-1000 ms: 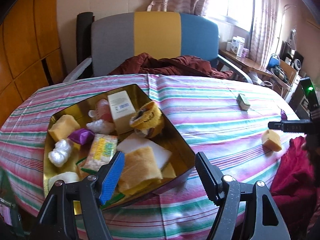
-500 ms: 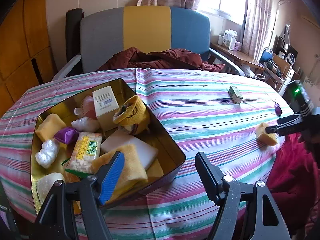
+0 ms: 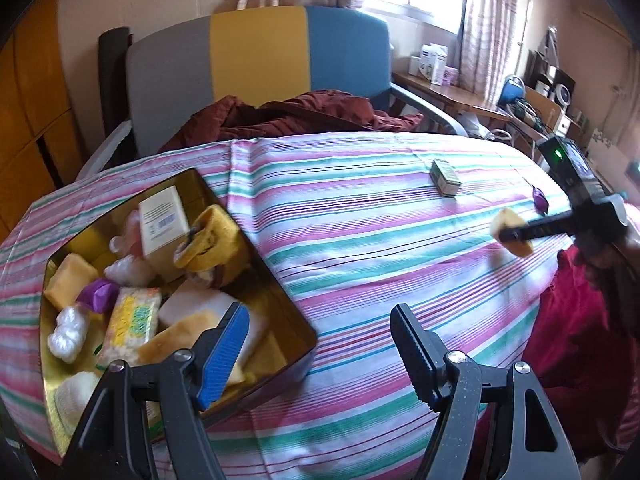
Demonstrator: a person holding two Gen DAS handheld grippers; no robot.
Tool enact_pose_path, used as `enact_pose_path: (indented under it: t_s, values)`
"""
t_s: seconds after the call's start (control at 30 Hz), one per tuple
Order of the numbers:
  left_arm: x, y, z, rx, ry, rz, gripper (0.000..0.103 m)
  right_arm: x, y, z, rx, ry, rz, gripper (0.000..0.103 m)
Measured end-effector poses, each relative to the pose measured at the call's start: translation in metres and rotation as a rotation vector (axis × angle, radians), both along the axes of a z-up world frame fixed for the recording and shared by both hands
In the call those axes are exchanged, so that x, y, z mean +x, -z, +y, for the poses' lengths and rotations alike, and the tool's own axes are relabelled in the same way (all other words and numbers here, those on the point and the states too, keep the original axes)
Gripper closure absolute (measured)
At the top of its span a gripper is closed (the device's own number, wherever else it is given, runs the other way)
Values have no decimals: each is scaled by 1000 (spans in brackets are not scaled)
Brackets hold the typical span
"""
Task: Organize objects
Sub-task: 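Grasp the tan sponge with the right tool while the left grasps the green-and-white box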
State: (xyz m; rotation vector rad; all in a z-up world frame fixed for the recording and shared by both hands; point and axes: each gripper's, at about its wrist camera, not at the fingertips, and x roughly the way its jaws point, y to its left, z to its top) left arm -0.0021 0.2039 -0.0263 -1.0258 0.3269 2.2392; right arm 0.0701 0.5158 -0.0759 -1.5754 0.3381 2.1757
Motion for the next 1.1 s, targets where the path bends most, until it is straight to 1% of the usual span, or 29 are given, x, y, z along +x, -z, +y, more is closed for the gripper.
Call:
enact_pose_path:
  t_s: [0.13, 0.23, 0.33, 0.4, 0.57, 0.63, 0.8, 0.9, 0.97, 1.1]
  values:
    - [1, 1, 23, -24, 44, 1, 24, 6, 5, 25, -54, 151, 80, 41]
    - [-1, 5, 41, -42, 67, -16, 24, 13, 7, 33, -80, 206, 111, 42]
    - [-4, 10, 64, -51, 91, -42, 24, 20, 0, 43, -104, 259, 171, 42]
    - [-6, 12, 80, -59, 110, -54, 24, 25, -2, 49, -119, 290, 196, 41]
    - [-13, 16, 125, -86, 155, -66, 24, 35, -9, 61, -122, 370, 263, 41]
    - [-19, 16, 144, -87, 170, -66, 24, 42, -14, 66, -124, 394, 285, 41]
    - [-40, 19, 190, -98, 192, -73, 24, 46, -14, 72, -145, 420, 324, 41]
    - [-56, 23, 220, -90, 200, -89, 25, 46, -13, 75, -166, 422, 335, 41]
    - [-65, 26, 240, -90, 201, -96, 27, 49, -12, 76, -188, 425, 345, 41]
    - [-77, 35, 276, -86, 216, -121, 29, 49, -9, 77, -218, 422, 352, 41]
